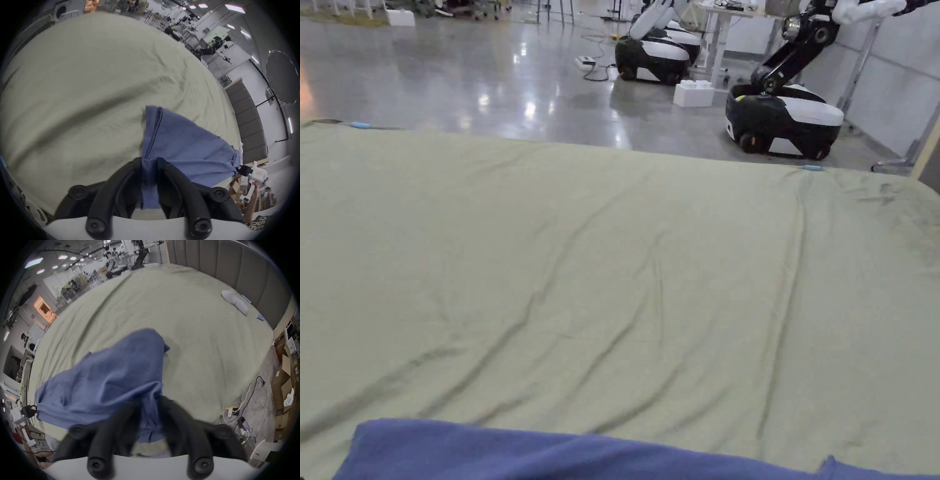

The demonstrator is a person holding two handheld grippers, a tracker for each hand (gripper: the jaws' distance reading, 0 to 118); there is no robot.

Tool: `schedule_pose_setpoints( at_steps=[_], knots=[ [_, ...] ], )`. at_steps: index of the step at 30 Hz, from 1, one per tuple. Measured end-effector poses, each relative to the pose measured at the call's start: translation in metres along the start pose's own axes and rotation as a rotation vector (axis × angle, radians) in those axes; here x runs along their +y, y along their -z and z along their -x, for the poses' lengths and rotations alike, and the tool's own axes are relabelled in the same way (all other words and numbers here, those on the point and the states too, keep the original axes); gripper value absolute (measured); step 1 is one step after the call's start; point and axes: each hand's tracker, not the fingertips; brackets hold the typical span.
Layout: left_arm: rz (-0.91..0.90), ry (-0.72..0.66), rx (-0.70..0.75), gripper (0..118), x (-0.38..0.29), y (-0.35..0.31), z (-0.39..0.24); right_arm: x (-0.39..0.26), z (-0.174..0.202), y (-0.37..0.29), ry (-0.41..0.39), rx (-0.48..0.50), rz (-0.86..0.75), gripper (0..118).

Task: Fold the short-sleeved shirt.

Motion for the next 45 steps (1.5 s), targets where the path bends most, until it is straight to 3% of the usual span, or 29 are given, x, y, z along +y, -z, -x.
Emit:
schedule_pose_setpoints(
  at_steps=[1,2,3,5,6,7,8,10,11,12,13,15,18,19,20,22,23,29,38,42,43,44,45],
  knots=[
    [-0.064,0.031,0.037,47,-0.003,-0.016,-0.007,-0.001,0.002,-0.013,-0.017,0.01,-0.046,83],
    [-0.135,0.076,0.052,69,-0.004,-0.034,-0.012,-0.002,0.007,-0.031,-0.05,0.001,-0.101,90],
    [-0.198,0.106,0.062,81,-0.007,-0.052,-0.017,-0.005,0.012,-0.052,-0.091,0.008,-0.171,89],
    [-0.284,0.123,0.071,75,-0.013,-0.084,-0.026,-0.012,0.024,-0.086,-0.162,0.066,-0.278,87],
    [-0.3,0.117,0.07,58,-0.015,-0.093,-0.024,-0.015,0.029,-0.096,-0.167,0.095,-0.291,74],
    [-0.281,0.095,0.052,6,-0.018,-0.098,-0.023,-0.018,0.03,-0.1,-0.145,0.122,-0.251,19],
    [-0.223,0.019,-0.017,1,-0.022,-0.095,-0.019,-0.021,0.034,-0.099,-0.138,0.155,-0.201,2],
    [-0.073,-0.169,-0.249,1,-0.026,-0.078,0.001,-0.032,0.041,-0.092,-0.141,0.205,-0.215,2],
    [-0.058,-0.237,-0.333,1,-0.031,-0.07,0.009,-0.034,0.045,-0.085,-0.161,0.234,-0.136,2],
    [-0.07,-0.262,-0.351,1,-0.033,-0.064,0.012,-0.038,0.049,-0.082,-0.166,0.246,-0.116,2],
    [-0.085,-0.203,-0.296,1,-0.031,-0.06,0.012,-0.041,0.051,-0.079,-0.161,0.281,-0.13,2],
    [-0.085,-0.156,-0.231,1,-0.023,-0.046,0.023,-0.036,0.053,-0.071,-0.108,0.34,-0.08,2],
    [-0.015,-0.264,-0.379,1,-0.007,-0.023,0.05,-0.033,0.057,-0.072,-0.078,0.334,-0.08,2],
    [-0.009,-0.281,-0.44,5,-0.002,-0.017,0.058,-0.032,0.06,-0.07,-0.08,0.32,-0.078,2],
    [-0.015,-0.298,-0.468,28,0.002,-0.012,0.064,-0.031,0.063,-0.072,-0.085,0.3,-0.073,2],
    [0.024,-0.333,-0.474,112,0.008,0.004,0.072,-0.031,0.071,-0.076,-0.101,0.267,-0.063,2],
    [0.061,-0.343,-0.5,116,0.013,0.011,0.077,-0.031,0.076,-0.075,-0.106,0.258,-0.059,2],
    [0.172,-0.414,-0.714,116,0.022,0.049,0.08,-0.026,0.099,-0.078,-0.116,0.266,-0.031,2],
    [0.238,-0.166,-0.643,116,0.034,0.076,0.029,-0.017,0.129,-0.071,-0.177,0.284,0.004,2],
    [0.278,-0.165,-0.693,115,0.033,0.098,0.003,-0.017,0.135,-0.066,-0.195,0.308,0.022,2],
    [0.286,-0.172,-0.692,111,0.032,0.102,-0.004,-0.018,0.134,-0.066,-0.199,0.314,0.028,2],
    [0.289,-0.186,-0.689,98,0.029,0.105,-0.007,-0.019,0.134,-0.067,-0.201,0.315,0.031,2],
    [0.318,-0.25,-0.669,63,0.024,0.111,-0.008,-0.02,0.134,-0.068,-0.202,0.314,0.03,2]
  ],
)
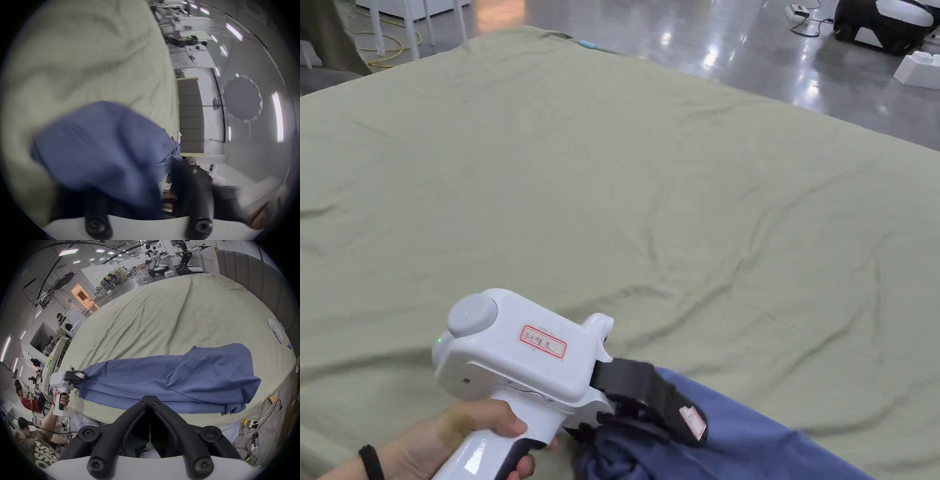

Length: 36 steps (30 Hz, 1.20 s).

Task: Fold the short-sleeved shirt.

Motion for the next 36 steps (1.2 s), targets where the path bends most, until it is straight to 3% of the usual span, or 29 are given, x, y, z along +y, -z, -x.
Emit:
schedule_pose_setpoints(
  at_steps=[1,2,4,9,16,20,23,25,27,32,36],
  knots=[
    [0.028,-0.098,0.041,16,-0.006,0.011,0.006,-0.001,0.0,-0.002,0.0,-0.003,-0.004,2],
    [0.028,-0.161,0.033,16,-0.011,0.017,0.017,-0.002,-0.002,-0.004,0.006,-0.007,-0.01,2],
    [-0.05,-0.126,-0.09,16,-0.017,0.005,0.022,-0.004,-0.007,-0.01,0.028,-0.004,-0.024,2],
    [-0.154,-0.263,-0.234,16,-0.04,-0.039,0.029,-0.007,-0.014,-0.024,0.059,-0.055,-0.05,2],
    [-0.36,-0.182,-0.284,16,-0.063,-0.118,0.005,-0.008,-0.016,-0.025,0.089,-0.051,-0.078,2],
    [-0.467,-0.15,-0.129,16,-0.08,-0.162,-0.007,-0.01,-0.012,-0.023,0.068,-0.031,-0.068,2],
    [-0.504,-0.073,0.204,16,-0.086,-0.166,-0.036,-0.012,-0.012,-0.02,0.06,-0.02,-0.065,2],
    [-0.446,0.044,0.338,16,-0.088,-0.144,-0.06,-0.014,-0.014,-0.017,0.056,-0.011,-0.068,2],
    [-0.368,0.118,0.374,16,-0.087,-0.114,-0.082,-0.017,-0.017,-0.015,0.06,0.008,-0.068,2],
    [-0.164,0.23,0.277,16,-0.079,-0.019,-0.118,-0.032,-0.03,-0.015,0.083,0.043,-0.062,2],
    [-0.058,0.314,0.446,16,-0.072,0.056,-0.129,-0.044,-0.047,-0.021,0.122,0.03,-0.065,2]
  ],
)
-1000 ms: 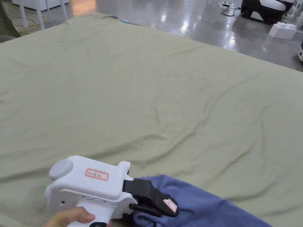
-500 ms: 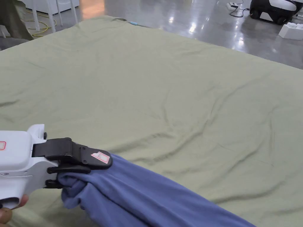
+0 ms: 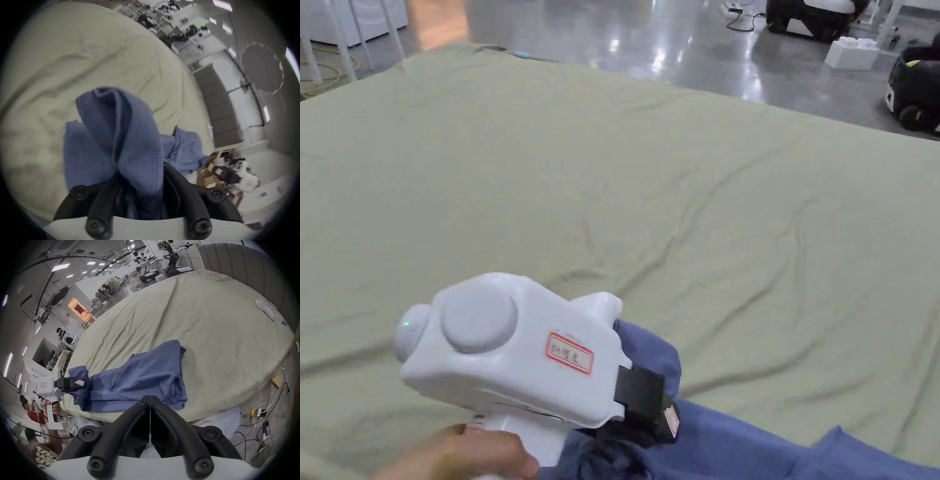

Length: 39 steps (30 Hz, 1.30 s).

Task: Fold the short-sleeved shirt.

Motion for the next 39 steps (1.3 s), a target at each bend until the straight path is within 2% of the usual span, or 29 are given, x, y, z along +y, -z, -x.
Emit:
schedule_pose_setpoints(
  at_steps=[2,3,4,6,7,9,11,12,13,14,15,18,20,22,25,29,33,36,39],
  knots=[
    [0.008,0.011,0.043,16,0.003,0.027,-0.009,-0.004,-0.008,-0.005,0.005,-0.009,-0.006,2],
    [0.004,-0.02,0.016,19,0.003,0.037,-0.012,-0.006,-0.012,-0.007,0.014,-0.014,-0.01,2],
    [0.017,-0.082,-0.041,36,0.001,0.045,-0.012,-0.007,-0.016,-0.008,0.022,-0.018,-0.014,2],
    [0.051,-0.192,-0.213,89,0.0,0.056,-0.008,-0.008,-0.023,-0.009,0.042,-0.026,-0.021,2],
    [0.082,-0.236,-0.302,95,-0.003,0.06,-0.007,-0.008,-0.026,-0.009,0.053,-0.032,-0.025,2],
    [0.113,-0.288,-0.364,95,-0.006,0.053,-0.007,-0.009,-0.031,-0.008,0.07,-0.04,-0.026,2],
    [0.106,-0.262,-0.363,88,-0.006,0.041,0.002,-0.009,-0.033,-0.006,0.077,-0.038,-0.025,2],
    [0.076,-0.244,-0.369,75,-0.008,0.031,0.007,-0.009,-0.033,-0.005,0.078,-0.036,-0.023,2],
    [0.03,-0.25,-0.368,44,-0.008,0.022,0.011,-0.009,-0.032,-0.004,0.077,-0.032,-0.021,2],
    [-0.001,-0.262,-0.363,19,-0.009,0.012,0.018,-0.009,-0.031,-0.002,0.071,-0.024,-0.018,2],
    [-0.003,-0.269,-0.347,13,-0.01,0.004,0.025,-0.009,-0.03,0.0,0.067,-0.018,-0.014,2],
    [-0.032,-0.289,-0.24,13,-0.015,-0.006,0.037,-0.009,-0.028,0.005,0.053,-0.002,0.005,2],
    [0.013,-0.284,-0.281,13,-0.019,0.004,0.035,-0.009,-0.026,0.007,0.04,0.002,0.013,2],
    [0.073,-0.259,-0.396,13,-0.022,0.023,0.021,-0.01,-0.026,0.007,0.04,0.003,0.013,2],
    [0.144,-0.184,-0.337,13,-0.021,0.059,0.006,-0.01,-0.027,0.004,0.051,0.013,0.008,2],
    [0.258,-0.193,-0.455,13,-0.025,0.099,-0.008,-0.012,-0.028,-0.001,0.052,-0.001,-0.003,2],
    [0.287,-0.169,-0.366,13,-0.028,0.132,-0.014,-0.012,-0.028,-0.001,0.064,-0.008,-0.001,2],
    [0.265,-0.198,-0.467,13,-0.027,0.113,-0.015,-0.012,-0.026,-0.001,0.058,-0.013,0.007,2],
    [0.158,-0.172,-0.617,13,-0.026,0.059,-0.009,-0.009,-0.022,-0.002,0.05,-0.013,0.012,2]
  ],
)
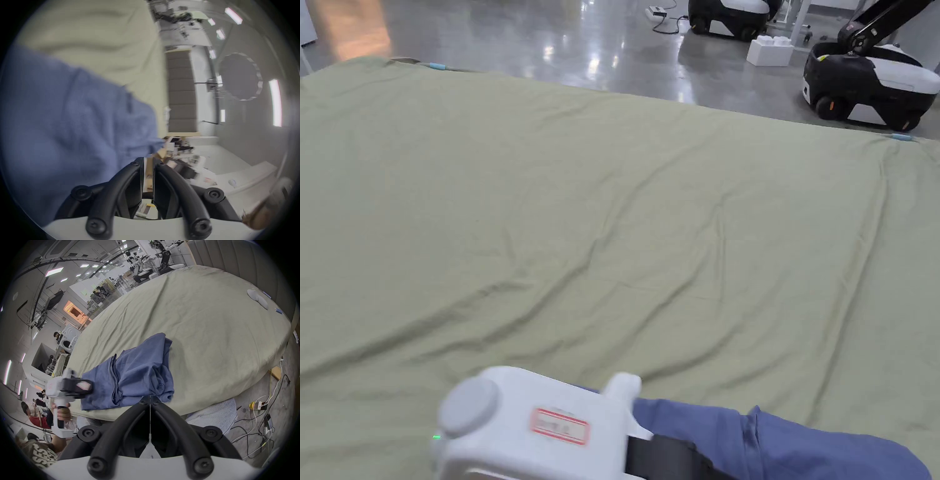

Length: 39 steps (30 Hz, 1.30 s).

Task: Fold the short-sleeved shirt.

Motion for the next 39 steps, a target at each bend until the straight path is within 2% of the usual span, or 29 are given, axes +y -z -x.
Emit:
schedule_pose_setpoints(
  at_steps=[2,4,5,6,7,8,10,15,16,18,19,21,24,25,26,27,28,30,32,39],
  knots=[
    [-0.09,0.072,-0.053,13,-0.006,-0.052,-0.015,0.003,0.004,0.0,-0.011,0.0,-0.004,2],
    [-0.203,0.155,0.023,13,-0.011,-0.102,-0.019,0.006,0.008,0.003,-0.017,0.004,-0.003,2],
    [-0.258,0.192,0.073,20,-0.014,-0.125,-0.015,0.007,0.011,0.005,-0.02,0.007,0.0,2],
    [-0.302,0.189,0.122,38,-0.017,-0.142,-0.011,0.008,0.014,0.008,-0.027,0.01,0.005,2],
    [-0.351,0.152,0.169,80,-0.021,-0.157,-0.001,0.009,0.017,0.011,-0.037,0.011,0.012,2],
    [-0.39,0.099,0.205,101,-0.022,-0.166,0.009,0.009,0.022,0.013,-0.048,0.008,0.021,2],
    [-0.378,0.02,0.248,103,-0.021,-0.17,0.031,0.008,0.03,0.017,-0.072,0.012,0.034,2],
    [-0.249,-0.134,0.132,104,-0.009,-0.137,0.08,0.008,0.046,0.021,-0.097,0.032,0.055,2],
    [-0.239,-0.154,0.131,106,-0.009,-0.127,0.087,0.008,0.049,0.02,-0.101,0.032,0.055,2],
    [-0.291,-0.114,0.015,106,-0.003,-0.12,0.086,0.008,0.051,0.018,-0.105,0.033,0.057,2],
    [-0.273,-0.12,0.037,106,0.002,-0.116,0.085,0.008,0.051,0.016,-0.103,0.031,0.058,2],
    [-0.194,-0.12,0.03,106,0.016,-0.104,0.086,0.009,0.05,0.016,-0.097,0.025,0.059,3],
    [-0.201,-0.096,0.011,104,0.03,-0.091,0.093,0.012,0.048,0.022,-0.086,0.006,0.062,3],
    [-0.215,-0.08,0.025,90,0.029,-0.083,0.09,0.012,0.048,0.024,-0.08,-0.002,0.066,3],
    [-0.228,-0.081,0.087,61,0.026,-0.078,0.089,0.012,0.047,0.026,-0.076,-0.004,0.069,3],
    [-0.223,-0.125,0.16,21,0.024,-0.073,0.091,0.011,0.046,0.027,-0.071,0.0,0.077,3],
    [-0.209,-0.2,0.257,15,0.02,-0.067,0.097,0.011,0.046,0.028,-0.068,0.006,0.086,3],
    [-0.249,-0.283,0.055,16,0.015,-0.077,0.101,0.011,0.046,0.028,-0.065,0.009,0.091,3],
    [-0.215,-0.369,0.005,16,0.012,-0.093,0.102,0.012,0.046,0.024,-0.068,0.0,0.084,3],
    [-0.383,-0.304,0.113,15,-0.013,-0.186,0.076,0.016,0.045,0.011,-0.064,-0.017,0.031,3]
  ],
)
